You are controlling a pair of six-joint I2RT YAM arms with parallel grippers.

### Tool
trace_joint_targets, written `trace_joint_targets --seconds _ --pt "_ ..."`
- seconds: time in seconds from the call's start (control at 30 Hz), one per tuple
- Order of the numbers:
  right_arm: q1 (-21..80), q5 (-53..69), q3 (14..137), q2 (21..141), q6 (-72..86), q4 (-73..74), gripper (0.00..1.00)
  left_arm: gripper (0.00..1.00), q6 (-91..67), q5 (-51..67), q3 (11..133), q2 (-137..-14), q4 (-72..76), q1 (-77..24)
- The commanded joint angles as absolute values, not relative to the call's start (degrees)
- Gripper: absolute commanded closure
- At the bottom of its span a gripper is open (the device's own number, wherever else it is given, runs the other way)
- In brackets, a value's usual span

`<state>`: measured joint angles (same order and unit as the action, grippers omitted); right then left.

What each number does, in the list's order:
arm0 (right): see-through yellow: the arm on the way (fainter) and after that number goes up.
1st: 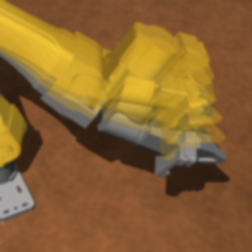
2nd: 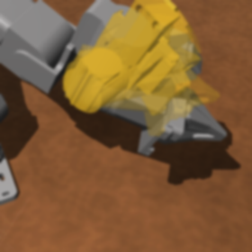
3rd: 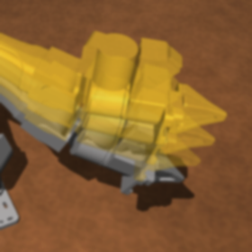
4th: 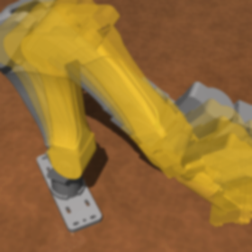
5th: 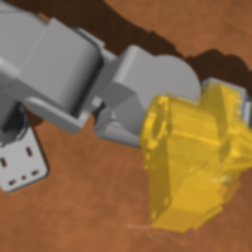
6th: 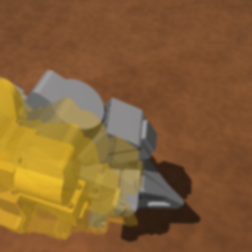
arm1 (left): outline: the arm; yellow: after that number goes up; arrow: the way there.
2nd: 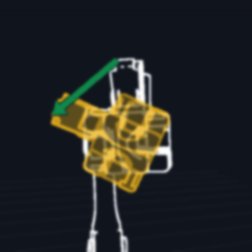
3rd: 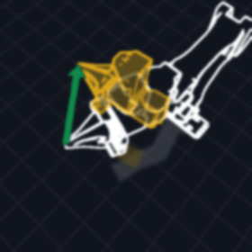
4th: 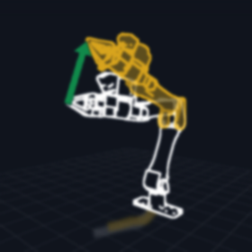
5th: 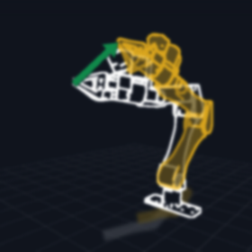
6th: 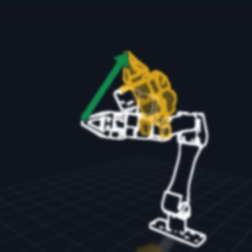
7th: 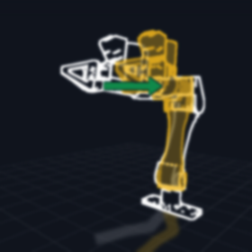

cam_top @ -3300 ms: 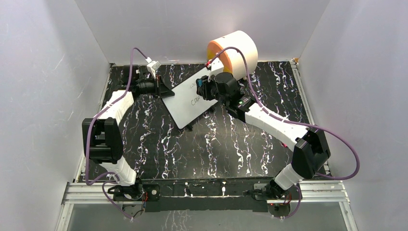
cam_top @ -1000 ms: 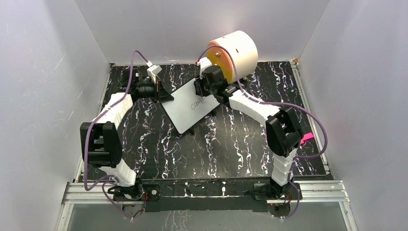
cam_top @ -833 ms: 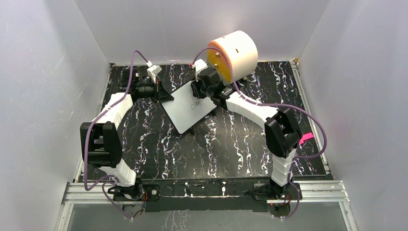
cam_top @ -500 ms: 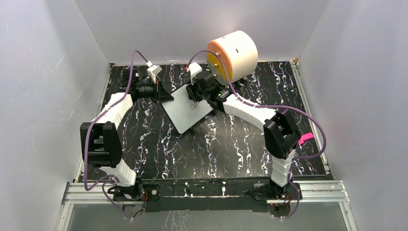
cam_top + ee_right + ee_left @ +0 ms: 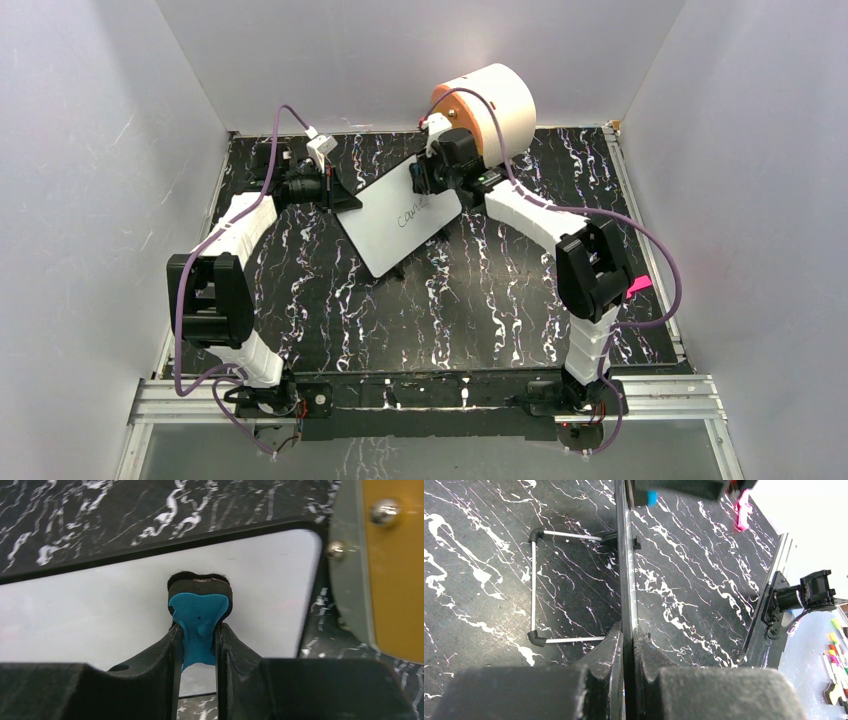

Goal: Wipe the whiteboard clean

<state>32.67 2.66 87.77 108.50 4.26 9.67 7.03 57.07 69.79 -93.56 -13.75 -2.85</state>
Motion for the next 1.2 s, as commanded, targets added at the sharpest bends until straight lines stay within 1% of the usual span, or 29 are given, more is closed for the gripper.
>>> trace_joint_targets --seconds 0.0,0.17,0.37,0.53,0.67,0.8,0.93,1.17 --pt "29.6 -2.8 88.6 109.9 3.8 3.2 0.83 1.0 11.5 65.8 70.0 -93.1 -19.4 -6.2" --pt "30.2 1.9 87.9 108.8 4.8 1.8 0.81 1.0 11.1 65.7 70.0 -93.1 -19.2 -6.3" --pt "35.0 3.4 85.0 107.2 4.0 -1.0 0.81 1.0 10.5 65.8 70.0 -93.2 -18.7 -6.2" --pt "38.7 4.0 80.2 104.6 4.4 -5.5 0.81 1.0 10.2 65.8 70.0 -93.5 -18.5 -6.2" --pt "39.4 4.4 75.0 102.3 5.4 -10.4 0.81 1.0 10.2 65.7 70.0 -93.6 -18.5 -6.3" --pt "39.4 2.3 72.9 101.1 5.4 -12.6 0.81 1.0 10.3 65.7 70.0 -93.7 -18.5 -6.2" --pt "39.1 -3.7 73.3 101.1 3.9 -13.2 0.82 1.0 10.3 65.9 70.0 -93.8 -18.6 -6.3" --pt "33.8 -6.7 74.4 102.3 3.0 -14.9 0.83 1.0 10.5 66.5 69.7 -93.6 -18.9 -6.2"
